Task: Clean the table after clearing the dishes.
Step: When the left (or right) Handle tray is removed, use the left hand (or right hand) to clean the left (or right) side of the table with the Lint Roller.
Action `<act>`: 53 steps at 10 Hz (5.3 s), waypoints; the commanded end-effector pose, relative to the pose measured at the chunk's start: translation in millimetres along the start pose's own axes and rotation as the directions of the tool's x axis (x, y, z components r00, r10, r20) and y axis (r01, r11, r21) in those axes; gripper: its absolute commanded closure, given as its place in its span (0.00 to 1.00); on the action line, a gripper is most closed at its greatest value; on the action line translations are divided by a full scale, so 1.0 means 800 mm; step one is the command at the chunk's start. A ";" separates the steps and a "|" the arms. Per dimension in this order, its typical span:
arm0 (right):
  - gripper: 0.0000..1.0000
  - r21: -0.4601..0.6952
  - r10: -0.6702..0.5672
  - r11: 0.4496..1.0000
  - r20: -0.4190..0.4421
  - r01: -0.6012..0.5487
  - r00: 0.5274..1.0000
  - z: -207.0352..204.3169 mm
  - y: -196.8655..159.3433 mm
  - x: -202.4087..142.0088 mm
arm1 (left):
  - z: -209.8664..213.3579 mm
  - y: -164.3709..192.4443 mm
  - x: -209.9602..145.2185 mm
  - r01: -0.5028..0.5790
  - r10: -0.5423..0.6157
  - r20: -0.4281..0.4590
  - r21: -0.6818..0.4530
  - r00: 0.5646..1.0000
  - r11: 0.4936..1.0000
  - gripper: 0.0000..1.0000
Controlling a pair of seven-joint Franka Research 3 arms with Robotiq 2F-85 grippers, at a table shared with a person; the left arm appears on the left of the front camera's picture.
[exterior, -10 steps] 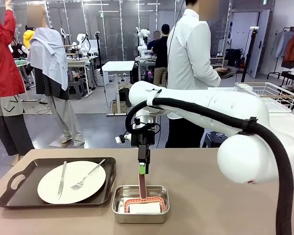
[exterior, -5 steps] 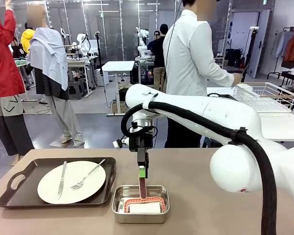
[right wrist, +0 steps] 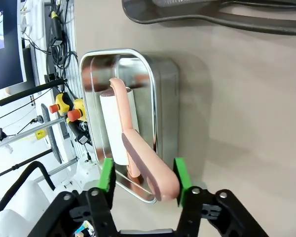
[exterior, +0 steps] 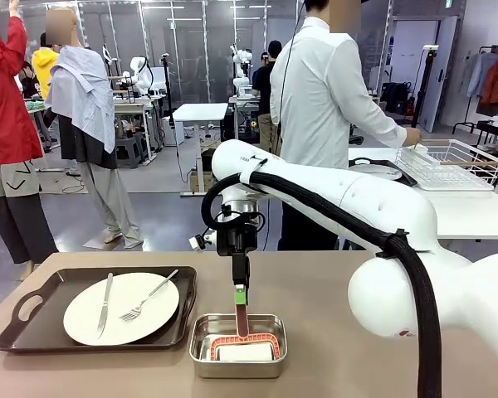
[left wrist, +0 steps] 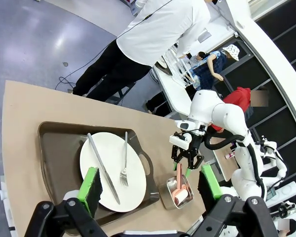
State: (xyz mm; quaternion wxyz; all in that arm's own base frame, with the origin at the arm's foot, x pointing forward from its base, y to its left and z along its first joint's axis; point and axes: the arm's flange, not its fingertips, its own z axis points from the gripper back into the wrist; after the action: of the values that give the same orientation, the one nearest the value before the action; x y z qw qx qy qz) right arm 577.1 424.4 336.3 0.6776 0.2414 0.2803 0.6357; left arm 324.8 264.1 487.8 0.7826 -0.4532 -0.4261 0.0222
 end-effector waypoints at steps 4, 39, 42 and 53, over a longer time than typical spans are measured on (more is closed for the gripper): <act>0.94 0.028 -0.012 1.000 -0.003 0.012 1.000 0.048 -0.029 0.055 | 0.003 0.001 0.001 0.006 -0.005 0.014 -0.019 1.000 1.000 0.00; 1.00 0.307 -0.585 0.429 0.811 0.850 0.003 0.005 0.192 -0.409 | 0.003 0.001 0.001 0.006 -0.005 0.014 -0.019 1.000 1.000 0.00; 1.00 0.303 -0.624 0.326 0.780 0.895 -0.037 0.025 0.181 -0.413 | 0.003 0.001 0.001 0.006 -0.005 0.014 -0.019 1.000 1.000 0.00; 0.77 0.560 -0.642 0.451 0.745 0.695 -0.183 -0.005 0.082 -0.402 | 0.003 0.001 0.001 0.006 -0.005 0.014 -0.019 1.000 1.000 0.00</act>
State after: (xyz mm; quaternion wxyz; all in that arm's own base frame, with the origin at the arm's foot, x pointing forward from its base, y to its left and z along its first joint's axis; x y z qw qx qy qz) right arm 511.4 116.1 408.5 0.9342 0.3293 -0.1010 -0.0929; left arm 324.6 264.1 487.8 0.7828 -0.4532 -0.4258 0.0223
